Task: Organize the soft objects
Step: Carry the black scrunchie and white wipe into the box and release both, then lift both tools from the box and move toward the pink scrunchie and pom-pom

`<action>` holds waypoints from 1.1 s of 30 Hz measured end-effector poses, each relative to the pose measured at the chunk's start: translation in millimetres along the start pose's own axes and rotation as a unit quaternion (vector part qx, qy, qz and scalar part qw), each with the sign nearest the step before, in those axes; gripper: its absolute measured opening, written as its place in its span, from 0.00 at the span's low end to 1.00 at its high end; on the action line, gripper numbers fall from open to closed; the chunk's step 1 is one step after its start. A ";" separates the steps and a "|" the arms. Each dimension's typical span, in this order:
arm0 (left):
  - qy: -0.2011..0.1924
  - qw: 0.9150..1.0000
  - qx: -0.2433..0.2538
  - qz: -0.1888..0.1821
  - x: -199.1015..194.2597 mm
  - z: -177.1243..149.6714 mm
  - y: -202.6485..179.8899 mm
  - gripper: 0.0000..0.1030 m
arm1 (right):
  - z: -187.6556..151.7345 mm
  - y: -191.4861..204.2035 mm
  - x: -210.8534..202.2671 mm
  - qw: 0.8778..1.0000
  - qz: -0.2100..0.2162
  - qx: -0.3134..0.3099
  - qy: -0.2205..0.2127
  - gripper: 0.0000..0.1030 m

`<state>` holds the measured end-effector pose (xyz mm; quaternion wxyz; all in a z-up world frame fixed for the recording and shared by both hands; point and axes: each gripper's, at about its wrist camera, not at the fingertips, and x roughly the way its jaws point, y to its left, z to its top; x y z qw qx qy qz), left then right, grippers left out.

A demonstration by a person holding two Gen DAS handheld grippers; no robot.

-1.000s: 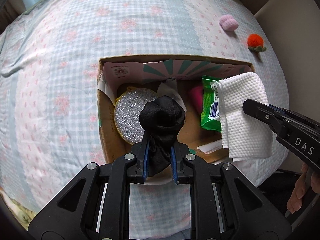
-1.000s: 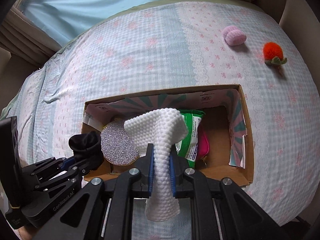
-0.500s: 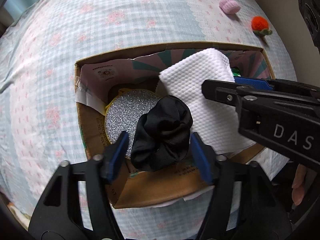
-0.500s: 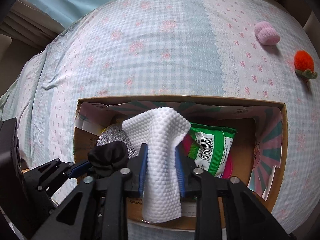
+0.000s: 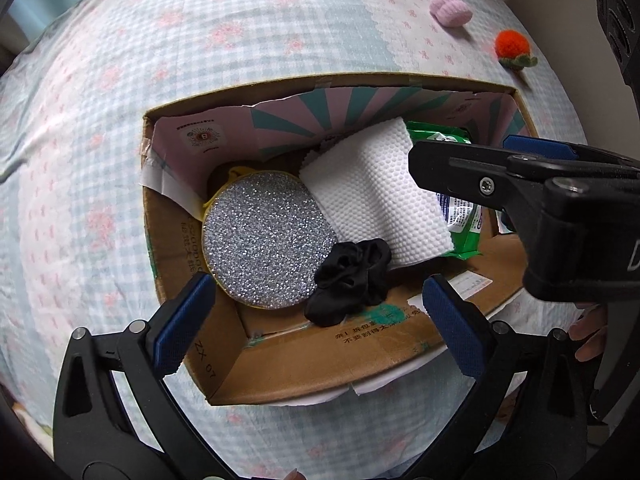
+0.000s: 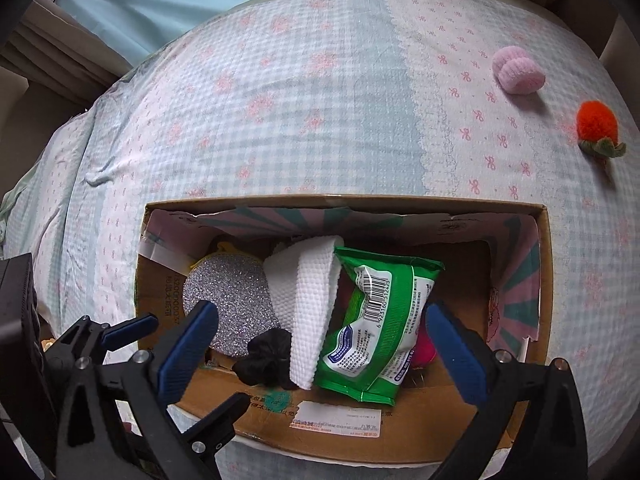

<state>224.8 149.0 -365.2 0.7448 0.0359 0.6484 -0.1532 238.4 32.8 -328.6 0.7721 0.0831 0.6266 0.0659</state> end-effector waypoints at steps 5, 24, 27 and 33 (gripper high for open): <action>-0.017 1.000 -0.003 0.004 -18.2 -4.9 -3.0 1.00 | -5.1 -0.9 -12.7 1.000 0.000 -0.003 -0.011 1.00; -0.131 0.990 -0.046 0.040 -174.4 -51.8 -19.8 1.00 | -72.0 -0.4 -172.2 0.993 -0.053 -0.004 -0.107 1.00; -0.157 0.985 -0.044 0.047 -194.0 -56.7 -31.1 1.00 | -88.1 -11.1 -200.0 0.989 -0.072 0.004 -0.131 1.00; -0.189 0.979 -0.035 0.069 -209.3 -60.9 -68.8 1.00 | -114.2 -43.2 -242.3 0.977 -0.116 0.026 -0.176 1.00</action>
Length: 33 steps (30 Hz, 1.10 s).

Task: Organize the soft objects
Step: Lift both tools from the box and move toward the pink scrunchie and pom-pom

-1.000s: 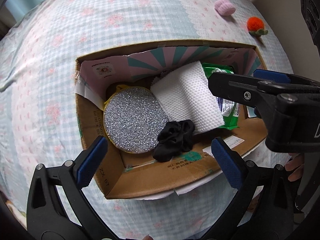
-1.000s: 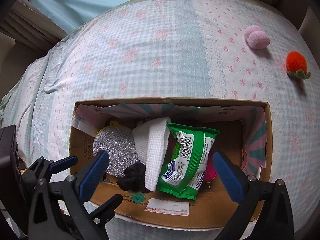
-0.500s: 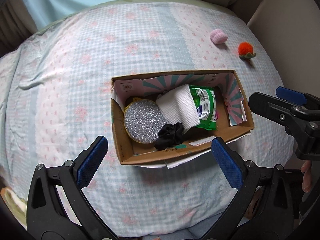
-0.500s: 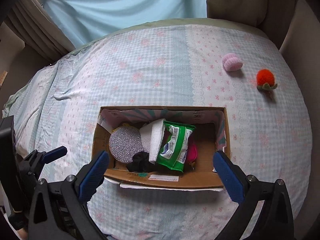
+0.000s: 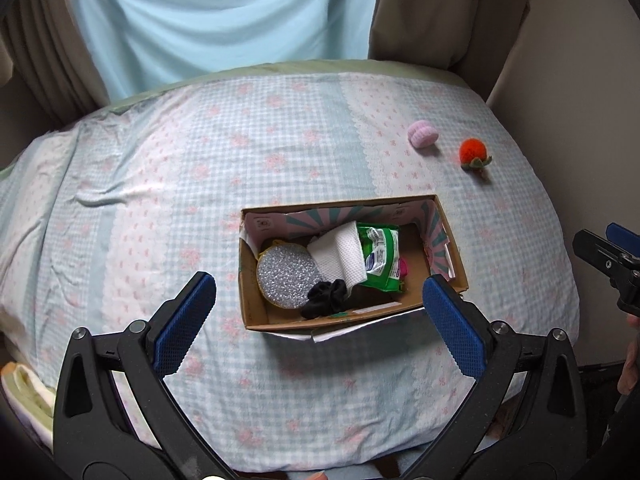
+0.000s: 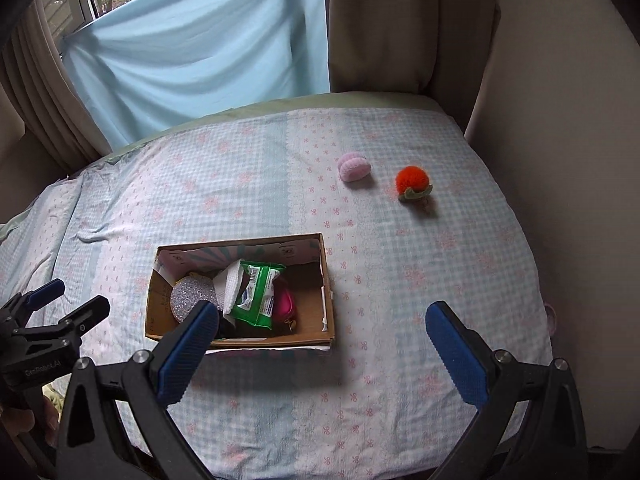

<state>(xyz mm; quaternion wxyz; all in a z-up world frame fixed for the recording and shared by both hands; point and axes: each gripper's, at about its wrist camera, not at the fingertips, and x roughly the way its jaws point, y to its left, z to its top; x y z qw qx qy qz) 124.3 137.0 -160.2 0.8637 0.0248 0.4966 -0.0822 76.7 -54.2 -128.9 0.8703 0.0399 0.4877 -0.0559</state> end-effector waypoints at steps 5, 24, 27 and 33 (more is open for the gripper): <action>-0.014 1.000 -0.013 0.009 -8.6 -2.4 -32.3 1.00 | -5.6 -32.0 -8.5 1.000 0.002 0.004 -0.010 1.00; -0.037 0.996 -0.078 0.011 34.2 64.9 -162.2 1.00 | 43.1 -165.3 20.6 0.998 0.057 -0.023 -0.027 1.00; -0.036 0.997 -0.069 0.005 56.9 85.6 -174.2 1.00 | 56.4 -179.0 34.8 0.998 0.061 -0.024 -0.025 1.00; -0.021 0.999 -0.028 -0.017 117.4 129.3 -191.2 1.00 | 86.4 -202.5 71.9 0.998 0.058 -0.027 -0.026 1.00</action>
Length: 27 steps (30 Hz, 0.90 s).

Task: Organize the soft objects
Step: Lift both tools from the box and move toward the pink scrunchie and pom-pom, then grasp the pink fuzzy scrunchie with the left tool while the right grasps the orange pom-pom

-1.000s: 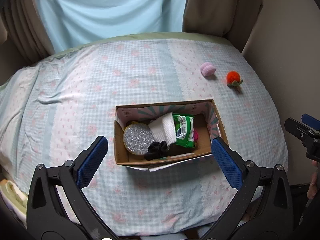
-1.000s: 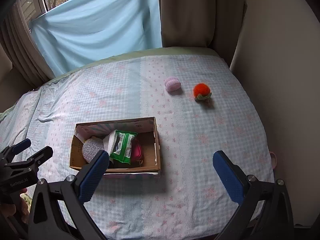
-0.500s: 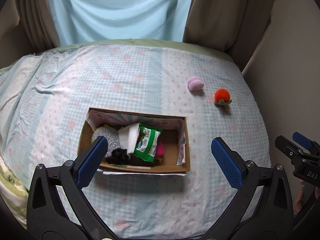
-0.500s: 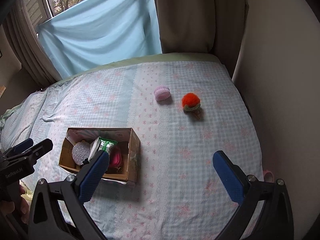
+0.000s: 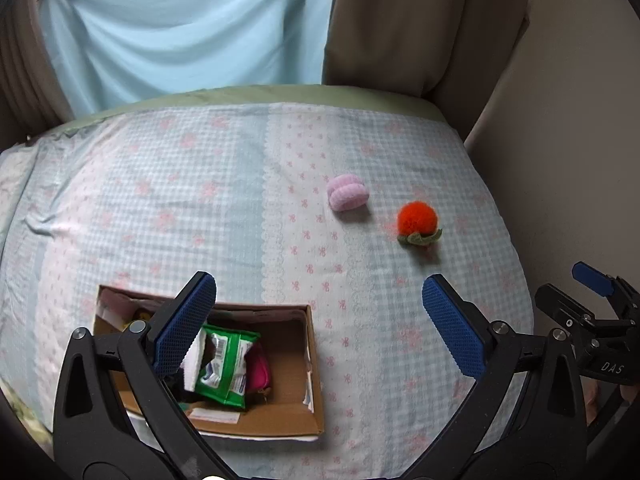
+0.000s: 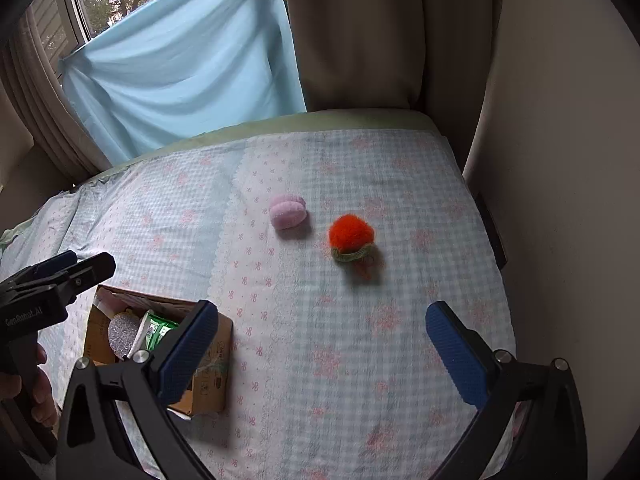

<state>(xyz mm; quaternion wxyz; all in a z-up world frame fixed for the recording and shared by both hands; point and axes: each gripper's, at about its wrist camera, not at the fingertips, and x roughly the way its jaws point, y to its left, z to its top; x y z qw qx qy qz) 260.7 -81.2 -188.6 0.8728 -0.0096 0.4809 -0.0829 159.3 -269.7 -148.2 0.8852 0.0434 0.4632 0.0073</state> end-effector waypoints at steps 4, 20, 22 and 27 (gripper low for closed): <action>0.023 0.999 0.036 -0.018 55.1 29.3 -7.5 1.00 | 20.4 -15.9 31.2 1.000 0.000 -0.007 0.001 1.00; 0.131 0.963 0.220 -0.090 293.4 88.5 -48.8 0.90 | 61.2 -62.0 207.2 0.999 0.003 0.007 0.053 1.00; 0.140 0.957 0.236 -0.093 313.9 88.0 -51.0 0.83 | 59.5 -65.3 229.2 0.998 0.005 0.006 0.063 1.00; 0.155 0.948 0.258 -0.101 351.2 85.5 -52.3 0.74 | 54.6 -69.8 275.4 0.996 0.008 -0.002 0.084 0.86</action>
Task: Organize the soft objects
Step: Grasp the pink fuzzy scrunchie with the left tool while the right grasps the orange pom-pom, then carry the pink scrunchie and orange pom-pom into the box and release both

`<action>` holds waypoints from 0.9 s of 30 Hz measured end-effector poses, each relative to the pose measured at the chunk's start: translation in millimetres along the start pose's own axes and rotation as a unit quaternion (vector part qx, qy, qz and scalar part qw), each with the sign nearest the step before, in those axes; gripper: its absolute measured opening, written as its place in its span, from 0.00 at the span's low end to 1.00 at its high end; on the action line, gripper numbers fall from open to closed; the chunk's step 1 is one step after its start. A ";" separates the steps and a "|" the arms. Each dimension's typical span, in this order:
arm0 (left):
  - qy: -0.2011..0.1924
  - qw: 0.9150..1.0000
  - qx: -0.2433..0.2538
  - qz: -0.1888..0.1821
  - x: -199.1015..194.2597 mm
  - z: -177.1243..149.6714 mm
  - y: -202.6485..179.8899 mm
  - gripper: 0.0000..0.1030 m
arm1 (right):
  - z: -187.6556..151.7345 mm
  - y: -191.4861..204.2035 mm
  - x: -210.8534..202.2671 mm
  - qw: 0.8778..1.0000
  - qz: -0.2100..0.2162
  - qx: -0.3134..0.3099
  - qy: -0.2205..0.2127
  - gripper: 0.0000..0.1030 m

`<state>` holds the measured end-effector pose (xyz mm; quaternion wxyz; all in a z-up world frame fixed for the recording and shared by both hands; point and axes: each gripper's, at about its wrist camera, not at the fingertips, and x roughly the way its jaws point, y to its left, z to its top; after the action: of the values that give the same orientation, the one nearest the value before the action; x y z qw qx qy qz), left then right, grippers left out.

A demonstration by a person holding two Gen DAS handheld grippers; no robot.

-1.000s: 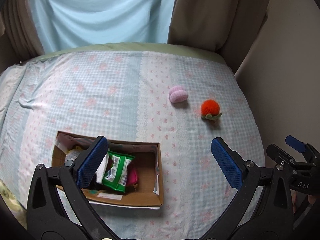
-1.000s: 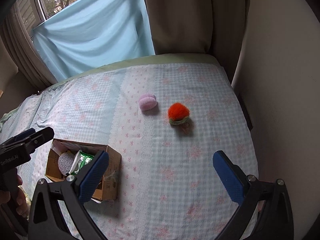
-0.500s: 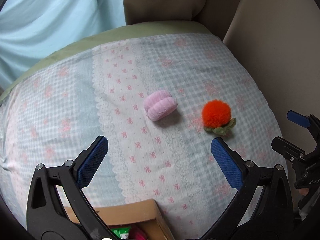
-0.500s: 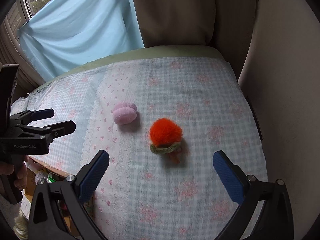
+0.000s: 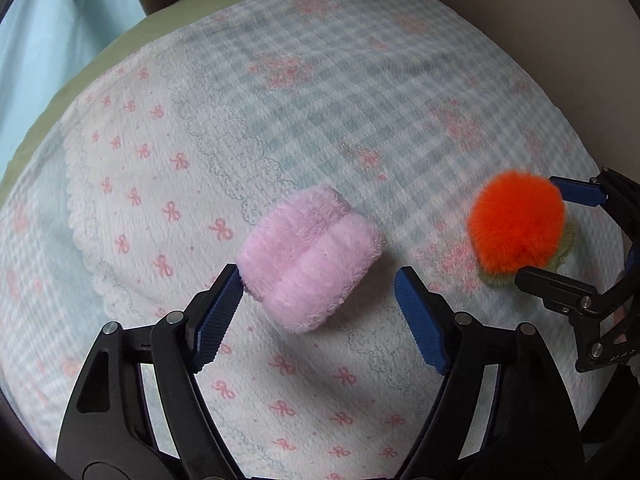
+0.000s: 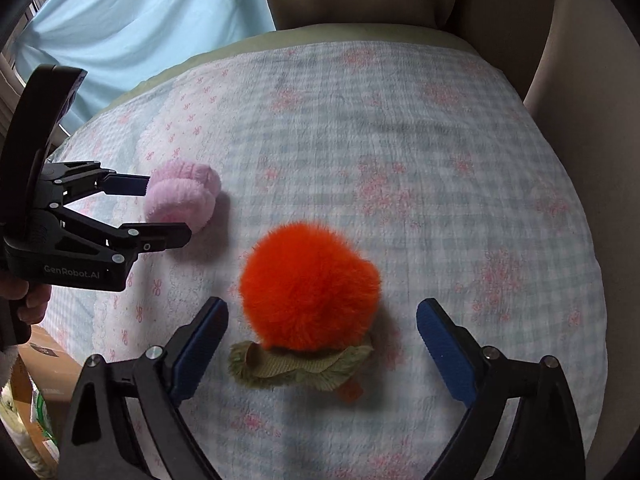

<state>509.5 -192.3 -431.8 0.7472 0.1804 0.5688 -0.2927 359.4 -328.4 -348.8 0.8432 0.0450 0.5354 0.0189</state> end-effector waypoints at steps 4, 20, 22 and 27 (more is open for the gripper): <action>-0.007 1.000 -0.008 -0.010 7.3 6.6 9.0 0.65 | 2.7 2.1 26.7 1.000 0.003 -0.014 0.017 0.63; -0.028 0.998 -0.042 -0.035 -3.0 18.8 15.3 0.21 | 11.3 13.9 42.6 1.000 0.009 -0.012 0.021 0.34; -0.031 0.998 -0.044 -0.033 -7.4 19.0 15.2 0.20 | 12.4 15.7 40.8 1.000 0.008 -0.013 0.019 0.34; -0.041 0.997 -0.057 -0.034 -27.4 18.0 14.4 0.20 | 15.5 17.9 31.9 1.000 0.010 -0.006 0.012 0.33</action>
<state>527.2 -185.8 -401.4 0.7686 0.1058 0.5594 -0.2918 387.3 -308.9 -369.3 0.8367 0.0446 0.5449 0.0308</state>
